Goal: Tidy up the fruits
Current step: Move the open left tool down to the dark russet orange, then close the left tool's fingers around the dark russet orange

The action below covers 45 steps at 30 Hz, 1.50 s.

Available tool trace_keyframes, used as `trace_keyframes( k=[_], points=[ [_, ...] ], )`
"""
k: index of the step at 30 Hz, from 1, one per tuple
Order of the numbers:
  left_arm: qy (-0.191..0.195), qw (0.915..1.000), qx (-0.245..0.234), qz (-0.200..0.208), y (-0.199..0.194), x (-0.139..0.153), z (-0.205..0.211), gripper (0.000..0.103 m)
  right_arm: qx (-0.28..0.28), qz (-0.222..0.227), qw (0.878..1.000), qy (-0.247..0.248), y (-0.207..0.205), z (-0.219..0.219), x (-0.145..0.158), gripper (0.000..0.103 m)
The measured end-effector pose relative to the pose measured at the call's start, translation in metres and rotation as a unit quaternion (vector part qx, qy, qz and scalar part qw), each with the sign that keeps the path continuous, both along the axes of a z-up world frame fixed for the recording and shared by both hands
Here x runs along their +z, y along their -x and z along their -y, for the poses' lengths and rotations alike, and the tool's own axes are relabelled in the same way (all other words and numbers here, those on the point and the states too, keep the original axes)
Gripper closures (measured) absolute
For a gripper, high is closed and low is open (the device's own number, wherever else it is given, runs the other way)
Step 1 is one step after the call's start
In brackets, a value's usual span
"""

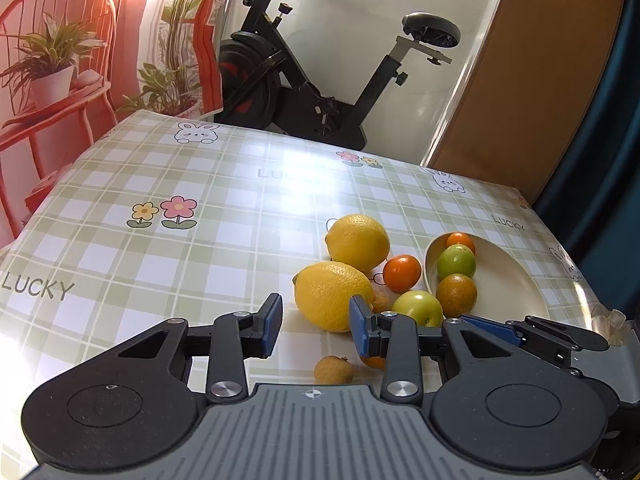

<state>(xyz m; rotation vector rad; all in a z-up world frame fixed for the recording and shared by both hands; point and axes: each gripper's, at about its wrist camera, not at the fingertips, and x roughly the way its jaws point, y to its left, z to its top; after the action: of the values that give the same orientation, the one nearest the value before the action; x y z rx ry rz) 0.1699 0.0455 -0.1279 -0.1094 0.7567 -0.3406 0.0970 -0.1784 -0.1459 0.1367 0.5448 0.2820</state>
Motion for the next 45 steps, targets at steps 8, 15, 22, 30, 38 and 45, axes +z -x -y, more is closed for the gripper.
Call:
trace_keyframes(
  k=[8, 15, 22, 30, 38, 45],
  points=[
    [0.024, 0.9997, -0.010, 0.003, -0.001, -0.004, 0.002, 0.064, 0.036, -0.003, 0.999, 0.036, -0.008, -0.021, 0.003, 0.057],
    [0.025, 0.9997, -0.006, -0.003, 0.000, -0.010, 0.001, 0.064, 0.064, 0.005, 0.996, 0.063, -0.029, -0.039, 0.005, 0.060],
    [0.027, 0.9995, -0.014, -0.006, -0.001, -0.012, 0.003, 0.064, 0.076, -0.011, 0.993, 0.094, -0.049, -0.051, -0.003, 0.070],
    [0.050, 0.9974, -0.038, -0.036, -0.006, -0.020, 0.009, 0.064, 0.063, -0.005, 0.995, 0.078, -0.024, -0.041, -0.006, 0.070],
    [0.049, 0.9923, -0.091, -0.068, -0.008, -0.034, 0.038, 0.064, 0.053, -0.018, 0.997, 0.059, -0.006, -0.029, -0.006, 0.069],
    [0.033, 0.9909, -0.106, -0.077, -0.009, -0.041, 0.053, 0.063, 0.056, -0.019, 0.997, 0.057, -0.002, -0.027, -0.008, 0.069]
  ],
)
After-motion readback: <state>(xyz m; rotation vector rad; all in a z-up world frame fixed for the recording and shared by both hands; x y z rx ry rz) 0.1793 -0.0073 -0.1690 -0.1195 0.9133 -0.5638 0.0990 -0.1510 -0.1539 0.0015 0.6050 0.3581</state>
